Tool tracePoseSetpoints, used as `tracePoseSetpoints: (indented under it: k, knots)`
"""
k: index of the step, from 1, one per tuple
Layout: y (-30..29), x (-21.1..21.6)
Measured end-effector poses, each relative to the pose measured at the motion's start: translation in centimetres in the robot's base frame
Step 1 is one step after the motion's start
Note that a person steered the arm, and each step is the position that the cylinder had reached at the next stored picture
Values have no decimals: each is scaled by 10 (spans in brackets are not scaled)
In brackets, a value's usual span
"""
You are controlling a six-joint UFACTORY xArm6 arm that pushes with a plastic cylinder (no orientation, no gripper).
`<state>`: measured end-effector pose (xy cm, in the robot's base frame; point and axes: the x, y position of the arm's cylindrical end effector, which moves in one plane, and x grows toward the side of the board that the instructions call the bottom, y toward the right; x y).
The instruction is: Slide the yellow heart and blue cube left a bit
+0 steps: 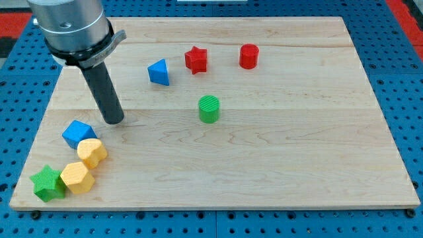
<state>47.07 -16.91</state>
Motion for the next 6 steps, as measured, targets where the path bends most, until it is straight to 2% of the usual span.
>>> tracePoseSetpoints:
  k: [4,6]
  knots:
    - [33,31]
    - [30,43]
